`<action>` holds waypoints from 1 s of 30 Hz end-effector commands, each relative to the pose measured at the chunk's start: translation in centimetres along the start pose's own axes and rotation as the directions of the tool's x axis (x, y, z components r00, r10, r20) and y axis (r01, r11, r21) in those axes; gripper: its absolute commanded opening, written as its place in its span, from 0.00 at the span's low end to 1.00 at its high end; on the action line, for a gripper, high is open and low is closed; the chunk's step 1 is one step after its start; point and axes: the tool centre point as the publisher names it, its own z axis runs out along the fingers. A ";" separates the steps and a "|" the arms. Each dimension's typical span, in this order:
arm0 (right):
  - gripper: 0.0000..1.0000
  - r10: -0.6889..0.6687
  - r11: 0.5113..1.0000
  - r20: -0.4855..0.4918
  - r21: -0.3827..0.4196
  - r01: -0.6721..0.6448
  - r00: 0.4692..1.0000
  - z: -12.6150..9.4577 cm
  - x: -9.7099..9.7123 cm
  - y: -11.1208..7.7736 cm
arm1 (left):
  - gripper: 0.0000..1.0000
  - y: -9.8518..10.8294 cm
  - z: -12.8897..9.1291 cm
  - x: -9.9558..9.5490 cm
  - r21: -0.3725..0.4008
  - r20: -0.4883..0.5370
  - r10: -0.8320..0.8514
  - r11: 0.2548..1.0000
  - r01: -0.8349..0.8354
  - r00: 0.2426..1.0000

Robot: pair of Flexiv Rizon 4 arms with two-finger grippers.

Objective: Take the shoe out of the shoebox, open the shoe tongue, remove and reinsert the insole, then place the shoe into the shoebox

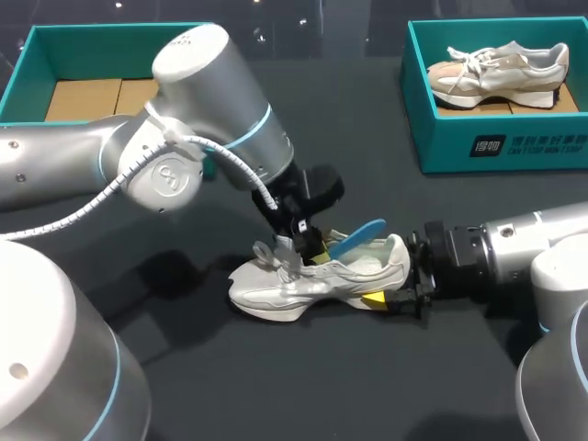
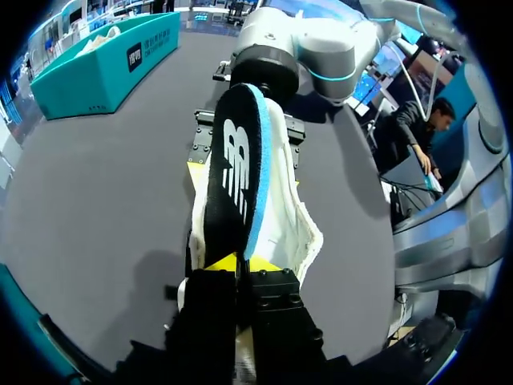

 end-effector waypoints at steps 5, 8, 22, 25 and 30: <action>0.00 0.000 1.000 0.000 0.004 0.000 1.000 0.0 0.1 0.1 | 0.00 -2.4 0.2 0.5 0.043 0.032 -0.001 0.999 0.000 0.999; 0.00 0.000 1.000 0.000 0.004 0.000 1.000 0.0 0.1 0.1 | 0.00 -3.4 0.5 0.3 0.059 0.051 -0.011 0.998 0.008 0.999; 0.00 0.000 1.000 0.000 0.004 0.000 1.000 0.0 0.1 0.1 | 0.37 -4.5 -0.4 0.9 0.137 0.133 -0.011 0.991 -0.007 0.991; 0.00 0.000 1.000 0.000 0.004 0.000 1.000 0.0 0.1 0.1 | 0.41 -4.8 -0.6 1.1 0.158 0.154 -0.002 0.987 -0.023 0.988; 0.00 0.000 1.000 0.000 0.004 0.000 1.000 0.0 0.1 0.1 | 0.42 -5.1 -0.5 1.5 0.181 0.187 0.018 0.982 -0.052 0.982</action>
